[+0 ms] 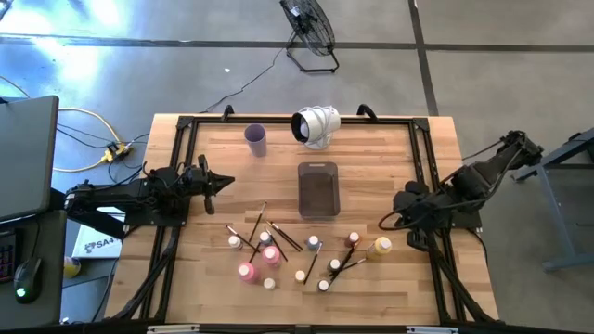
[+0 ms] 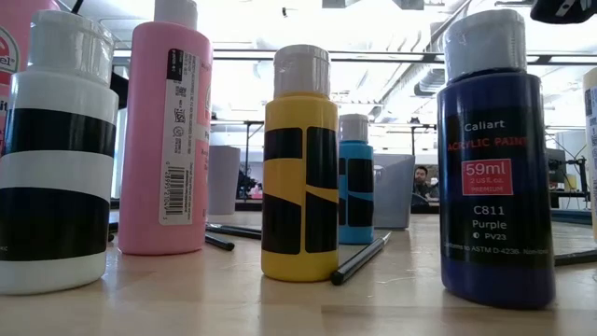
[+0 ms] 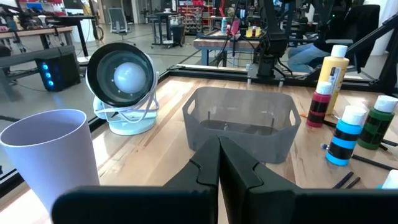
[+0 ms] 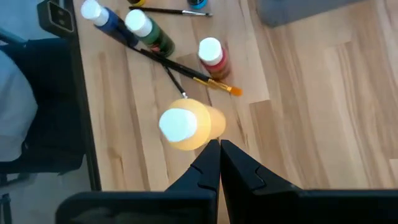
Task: Pick & Place Paint Supplies
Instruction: Put the yellow paint bottle into the black bin
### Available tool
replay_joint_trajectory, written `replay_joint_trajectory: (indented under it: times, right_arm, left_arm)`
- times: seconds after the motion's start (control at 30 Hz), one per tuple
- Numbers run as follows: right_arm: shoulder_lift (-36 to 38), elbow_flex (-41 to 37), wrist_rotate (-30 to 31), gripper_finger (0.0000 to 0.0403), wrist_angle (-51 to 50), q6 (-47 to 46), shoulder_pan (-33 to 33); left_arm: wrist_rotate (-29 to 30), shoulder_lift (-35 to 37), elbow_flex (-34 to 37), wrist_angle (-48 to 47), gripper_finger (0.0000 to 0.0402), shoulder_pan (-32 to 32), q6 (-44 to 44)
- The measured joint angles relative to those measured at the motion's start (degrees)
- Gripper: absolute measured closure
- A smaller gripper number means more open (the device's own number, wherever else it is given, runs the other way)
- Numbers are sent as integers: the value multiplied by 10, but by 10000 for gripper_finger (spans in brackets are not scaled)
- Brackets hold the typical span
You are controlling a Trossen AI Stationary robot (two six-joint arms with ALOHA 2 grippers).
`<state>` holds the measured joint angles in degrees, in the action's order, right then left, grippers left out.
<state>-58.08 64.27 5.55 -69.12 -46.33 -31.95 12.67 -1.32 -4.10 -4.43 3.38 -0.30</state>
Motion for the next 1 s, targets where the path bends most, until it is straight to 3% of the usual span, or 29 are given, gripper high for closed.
replay_joint_trajectory:
  times: [0.47, 0.8, 1.0]
  right_arm:
    - [-5, 0, -37, 388, 8, -80, 37]
    - [-41, 0, -54, 249, 11, -19, 32]
    - [-72, 0, -76, 214, 14, 26, 18]
  left_arm:
    - [1, 0, 0, -1, 402, 0, 0]
    - [1, 0, 0, -1, 402, 0, 0]
    - [1, 0, 0, -1, 402, 0, 0]
